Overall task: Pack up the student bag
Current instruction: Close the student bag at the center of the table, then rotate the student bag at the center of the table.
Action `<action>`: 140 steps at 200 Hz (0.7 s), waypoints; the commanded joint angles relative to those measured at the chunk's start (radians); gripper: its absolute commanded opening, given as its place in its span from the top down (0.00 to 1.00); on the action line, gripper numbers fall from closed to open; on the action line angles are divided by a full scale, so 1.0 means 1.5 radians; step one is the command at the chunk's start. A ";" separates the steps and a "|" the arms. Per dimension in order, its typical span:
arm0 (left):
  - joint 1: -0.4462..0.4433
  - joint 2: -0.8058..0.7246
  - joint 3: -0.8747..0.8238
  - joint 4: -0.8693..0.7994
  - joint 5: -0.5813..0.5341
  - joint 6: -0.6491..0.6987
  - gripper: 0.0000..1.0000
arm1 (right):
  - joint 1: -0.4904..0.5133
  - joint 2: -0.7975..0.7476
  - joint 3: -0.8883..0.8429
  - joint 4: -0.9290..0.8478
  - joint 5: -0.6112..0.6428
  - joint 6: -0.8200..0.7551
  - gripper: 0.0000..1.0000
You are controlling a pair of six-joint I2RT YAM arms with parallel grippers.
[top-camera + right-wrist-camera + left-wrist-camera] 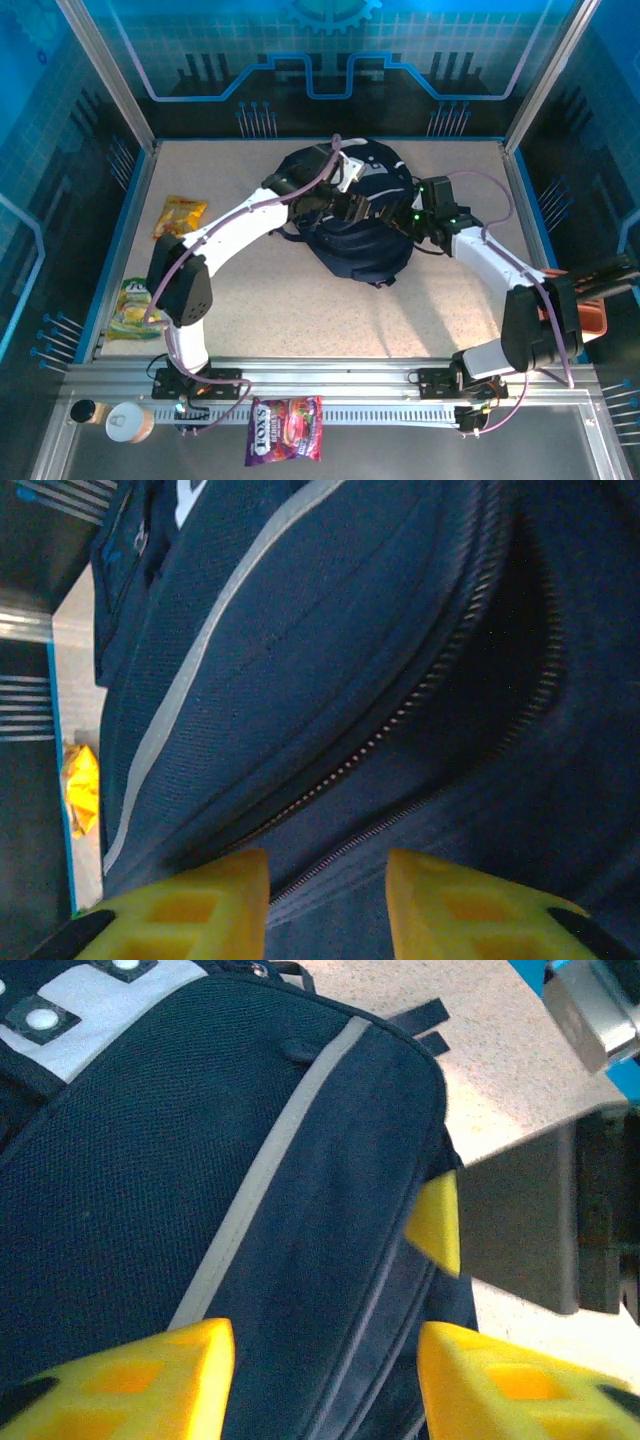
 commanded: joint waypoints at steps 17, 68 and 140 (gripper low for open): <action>0.046 -0.110 -0.112 0.054 0.023 -0.090 0.34 | 0.001 -0.107 -0.050 -0.078 0.094 -0.029 0.54; 0.149 -0.082 -0.157 0.044 0.038 -0.259 0.33 | 0.005 -0.148 -0.065 -0.130 0.123 -0.035 0.45; 0.191 0.046 -0.082 0.035 0.101 -0.338 0.43 | 0.025 -0.143 -0.024 -0.145 0.129 -0.043 0.22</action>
